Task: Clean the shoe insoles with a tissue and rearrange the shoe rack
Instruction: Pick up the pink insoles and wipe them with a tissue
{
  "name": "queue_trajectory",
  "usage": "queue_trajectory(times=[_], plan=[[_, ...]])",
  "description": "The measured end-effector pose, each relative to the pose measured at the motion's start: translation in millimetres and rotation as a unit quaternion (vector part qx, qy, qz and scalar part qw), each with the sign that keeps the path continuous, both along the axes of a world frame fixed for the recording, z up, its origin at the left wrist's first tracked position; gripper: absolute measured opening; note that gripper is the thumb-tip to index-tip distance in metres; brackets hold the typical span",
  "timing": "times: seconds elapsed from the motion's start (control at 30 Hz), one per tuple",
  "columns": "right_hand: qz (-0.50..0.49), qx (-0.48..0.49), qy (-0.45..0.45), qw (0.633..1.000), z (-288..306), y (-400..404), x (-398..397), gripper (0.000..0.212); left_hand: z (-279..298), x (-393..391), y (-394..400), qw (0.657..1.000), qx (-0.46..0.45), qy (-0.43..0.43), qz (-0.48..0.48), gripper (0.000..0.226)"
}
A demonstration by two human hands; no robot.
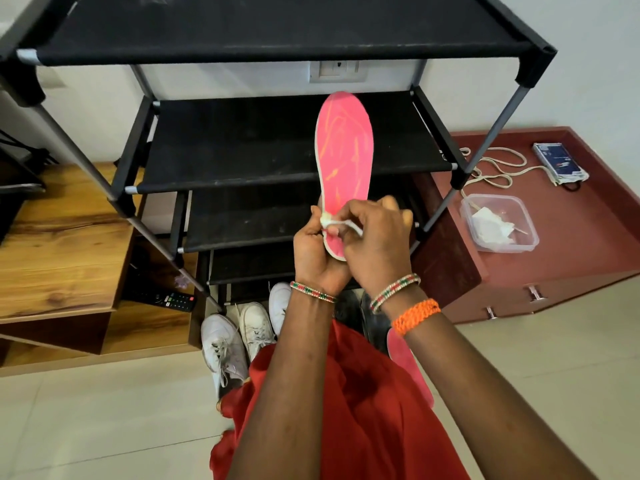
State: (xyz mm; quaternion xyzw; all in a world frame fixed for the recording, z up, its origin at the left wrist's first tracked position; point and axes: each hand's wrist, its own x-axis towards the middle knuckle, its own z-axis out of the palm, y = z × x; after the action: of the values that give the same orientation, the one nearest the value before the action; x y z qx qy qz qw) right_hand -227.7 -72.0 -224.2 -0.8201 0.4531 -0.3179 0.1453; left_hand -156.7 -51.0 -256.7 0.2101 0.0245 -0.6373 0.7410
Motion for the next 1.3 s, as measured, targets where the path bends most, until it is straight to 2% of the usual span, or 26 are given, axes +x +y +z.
queue_trajectory(times=[0.07,0.23,0.33,0.47,0.53,0.7,0.87,0.97,1.03,1.2,1.3], plan=[[0.029,0.022,0.011,0.999,0.4,3.9,-6.2,0.009,0.1,1.2,0.6,1.000,-0.005,0.009,0.008,0.046],[-0.034,-0.075,0.077,0.994,16.0,-28.3,-4.0,0.006,4.9,-6.9,-0.9,0.999,-0.012,-0.011,-0.028,0.047],[-0.051,-0.044,0.045,0.997,16.7,-34.6,-0.9,0.004,5.5,-7.9,-0.4,0.999,-0.018,-0.013,-0.031,0.050],[0.026,0.018,-0.005,0.999,-3.5,-2.0,-7.7,0.007,3.9,-2.0,0.0,1.000,-0.022,0.001,0.008,0.064],[0.026,0.022,-0.016,0.999,-7.1,-0.7,-12.2,0.006,3.5,-2.3,-0.6,1.000,-0.023,-0.004,0.014,0.061],[-0.064,-0.111,0.057,0.990,4.9,-35.5,-8.1,0.008,3.8,-11.9,-1.5,0.999,0.002,-0.016,-0.044,0.045],[-0.062,-0.057,0.040,0.996,-4.1,-15.7,-7.7,0.007,1.1,-16.2,-1.1,1.000,0.019,-0.012,-0.014,0.044],[-0.026,0.030,-0.006,0.999,-13.4,9.5,-20.4,0.004,-3.9,-12.0,-3.7,0.999,0.009,-0.029,0.043,0.041],[-0.018,0.065,-0.015,0.998,-11.9,7.8,-26.3,0.005,-4.4,-13.1,-5.8,0.999,0.007,-0.019,0.031,0.041],[-0.079,-0.022,0.077,0.994,2.9,-24.0,-21.0,0.008,2.3,-11.9,-4.1,0.999,0.010,-0.024,-0.028,0.055],[-0.061,-0.059,0.075,0.994,1.9,-16.8,-15.0,0.009,5.8,-4.6,-1.7,0.999,0.001,-0.033,-0.025,0.057]])
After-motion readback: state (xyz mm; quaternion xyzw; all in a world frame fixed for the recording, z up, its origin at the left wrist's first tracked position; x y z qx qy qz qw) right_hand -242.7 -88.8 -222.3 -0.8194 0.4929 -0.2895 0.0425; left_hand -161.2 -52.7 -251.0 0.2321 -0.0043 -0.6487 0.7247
